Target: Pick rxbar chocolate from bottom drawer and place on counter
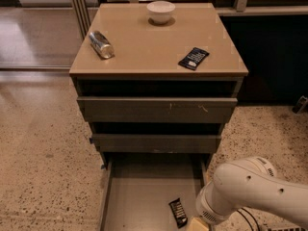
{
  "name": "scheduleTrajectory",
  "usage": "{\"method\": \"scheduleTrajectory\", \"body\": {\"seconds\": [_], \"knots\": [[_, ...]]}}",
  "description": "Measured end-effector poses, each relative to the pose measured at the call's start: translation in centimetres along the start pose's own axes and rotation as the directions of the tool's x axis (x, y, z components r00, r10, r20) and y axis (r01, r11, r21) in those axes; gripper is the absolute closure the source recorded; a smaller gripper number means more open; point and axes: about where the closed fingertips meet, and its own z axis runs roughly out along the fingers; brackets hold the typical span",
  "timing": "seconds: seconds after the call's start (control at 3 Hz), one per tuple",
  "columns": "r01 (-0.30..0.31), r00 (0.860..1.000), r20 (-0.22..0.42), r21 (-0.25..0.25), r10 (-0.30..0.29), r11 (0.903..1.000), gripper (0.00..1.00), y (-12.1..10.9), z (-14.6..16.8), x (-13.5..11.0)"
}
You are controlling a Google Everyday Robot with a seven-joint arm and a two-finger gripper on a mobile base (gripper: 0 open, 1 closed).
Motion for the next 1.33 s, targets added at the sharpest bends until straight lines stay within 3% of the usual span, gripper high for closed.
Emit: {"method": "scheduleTrajectory", "body": {"seconds": [0.33,0.67,1.0,1.33], "knots": [[0.0,1.0,0.0,0.0,0.0,1.0,0.0,0.0,0.0,0.0],[-0.048,0.999,0.005,0.019,0.048,0.9987,0.0,0.0,0.7,-0.3],[-0.069,0.998,0.014,0.094,0.068,0.9932,0.0,-0.1,1.9,-1.4],[-0.137,0.991,0.026,0.098,0.135,0.9857,0.0,-0.1,2.0,-1.7]]}}
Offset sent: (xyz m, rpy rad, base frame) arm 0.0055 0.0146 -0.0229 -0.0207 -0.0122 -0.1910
